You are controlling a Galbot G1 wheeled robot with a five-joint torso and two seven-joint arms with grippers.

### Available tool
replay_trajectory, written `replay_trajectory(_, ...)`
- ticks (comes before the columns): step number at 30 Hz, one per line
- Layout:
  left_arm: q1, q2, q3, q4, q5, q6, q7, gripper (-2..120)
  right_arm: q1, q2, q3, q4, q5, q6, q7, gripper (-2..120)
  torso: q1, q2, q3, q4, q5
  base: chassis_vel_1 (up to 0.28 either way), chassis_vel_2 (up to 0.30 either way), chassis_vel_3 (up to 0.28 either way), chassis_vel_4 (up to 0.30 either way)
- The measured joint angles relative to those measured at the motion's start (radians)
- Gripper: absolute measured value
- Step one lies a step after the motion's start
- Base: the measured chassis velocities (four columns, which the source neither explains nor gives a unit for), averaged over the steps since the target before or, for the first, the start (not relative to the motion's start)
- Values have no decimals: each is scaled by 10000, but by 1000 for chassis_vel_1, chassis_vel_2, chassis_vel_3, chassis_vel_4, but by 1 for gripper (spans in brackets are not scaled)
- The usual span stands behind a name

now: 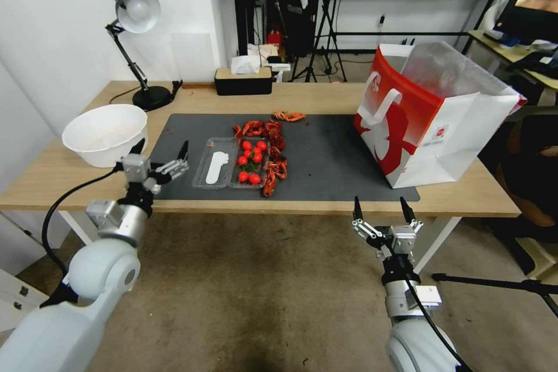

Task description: Pick up the trash from the table and place it into the takeout bag.

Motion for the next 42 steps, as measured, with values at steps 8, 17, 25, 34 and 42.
replay_trajectory(8,254,-91,-140,0,157,-164,46,100,-22,11,-3,0,0,6,3,100,0,0,0,0,0,0,0,0,0)
replay_trajectory(17,794,-257,-401,25,472,-468,127,100,-77,42,-8,3,-5,21,18,100,0,-2,1,4,-3,0,0,0,0)
replay_trajectory(25,1923,-802,-770,551,1138,-1756,392,100,-115,44,1,-42,-8,73,54,100,-1,-2,0,2,-1,0,0,0,0)
replay_trajectory(34,2251,-1093,-832,773,1526,-2214,472,100,-112,34,-1,-128,-8,120,74,100,0,-2,0,0,0,0,0,0,0)
replay_trajectory(42,2280,-1138,-781,914,1520,-2395,613,100,-137,49,2,-148,-8,130,81,100,-1,-1,0,0,1,0,0,0,0)
